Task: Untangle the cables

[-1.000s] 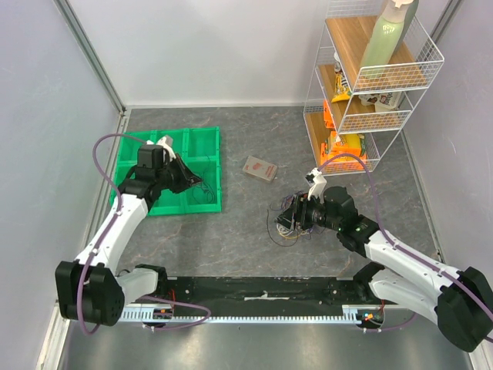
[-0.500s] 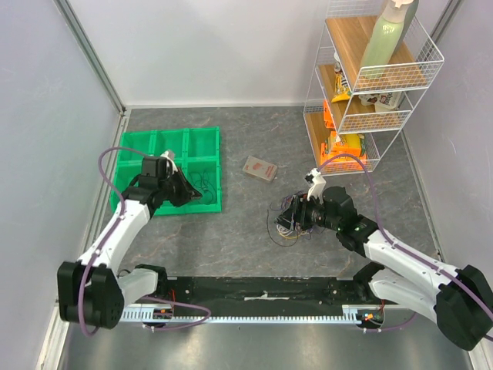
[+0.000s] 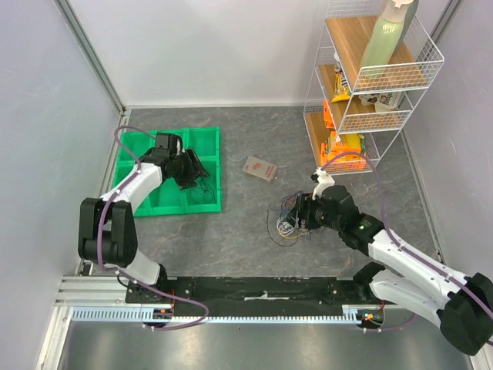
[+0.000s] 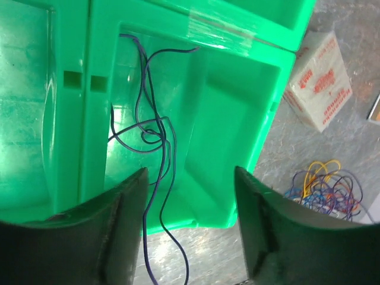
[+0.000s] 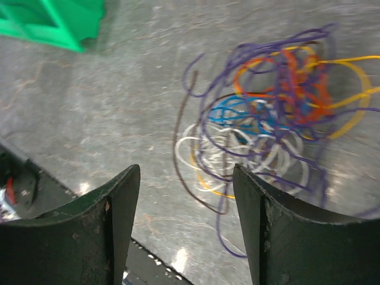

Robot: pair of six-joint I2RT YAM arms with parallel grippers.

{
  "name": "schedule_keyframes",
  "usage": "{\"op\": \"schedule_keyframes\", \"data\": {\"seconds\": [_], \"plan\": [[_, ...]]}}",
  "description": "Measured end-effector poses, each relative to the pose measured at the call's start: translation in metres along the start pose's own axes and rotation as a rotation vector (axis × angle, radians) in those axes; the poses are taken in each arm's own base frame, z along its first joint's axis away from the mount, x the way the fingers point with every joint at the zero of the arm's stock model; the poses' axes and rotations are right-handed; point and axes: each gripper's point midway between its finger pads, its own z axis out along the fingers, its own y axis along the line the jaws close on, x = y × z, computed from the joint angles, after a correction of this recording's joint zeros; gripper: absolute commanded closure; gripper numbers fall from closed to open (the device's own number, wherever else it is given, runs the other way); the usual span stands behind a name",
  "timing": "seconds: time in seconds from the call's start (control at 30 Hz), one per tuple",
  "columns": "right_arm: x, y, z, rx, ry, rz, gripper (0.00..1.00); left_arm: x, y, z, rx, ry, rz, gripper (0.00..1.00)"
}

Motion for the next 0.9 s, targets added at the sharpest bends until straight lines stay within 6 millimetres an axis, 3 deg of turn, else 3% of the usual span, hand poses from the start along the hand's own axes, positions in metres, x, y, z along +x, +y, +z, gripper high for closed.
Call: {"op": "schedule_keyframes", "data": {"seconds": [0.1,0.23,0.33,0.47,0.6,0.63,0.73,0.8,0.9], "plan": [[-0.009,-0.017,-0.009,0.119,-0.022,-0.013,0.29,-0.002,-0.005,-0.009,0.024,-0.031,0.021,0.18],[-0.019,-0.042,-0.022,0.276,-0.051,-0.017,0.31,-0.001,-0.025,-0.045,0.098,-0.117,0.092,0.19],[-0.017,-0.062,-0.029,0.361,-0.043,0.009,0.34,0.013,-0.062,-0.077,0.214,-0.184,0.209,0.25],[-0.012,-0.079,-0.034,0.416,-0.032,0.041,0.41,0.072,-0.138,-0.101,0.456,-0.149,0.428,0.22],[0.000,-0.086,-0.033,0.423,-0.010,0.041,0.55,0.150,-0.180,-0.077,0.565,0.007,0.582,0.20],[0.004,-0.088,-0.032,0.421,-0.006,0.041,0.61,0.173,-0.185,-0.062,0.563,0.065,0.618,0.20],[0.016,-0.094,-0.026,0.414,0.008,0.049,0.83,0.216,-0.186,-0.024,0.523,0.181,0.672,0.21],[0.023,-0.096,-0.021,0.408,0.017,0.058,0.91,0.230,-0.183,-0.003,0.491,0.226,0.686,0.23],[0.028,-0.097,-0.021,0.395,0.012,0.066,1.00,0.234,-0.184,0.014,0.465,0.239,0.688,0.25]]}}
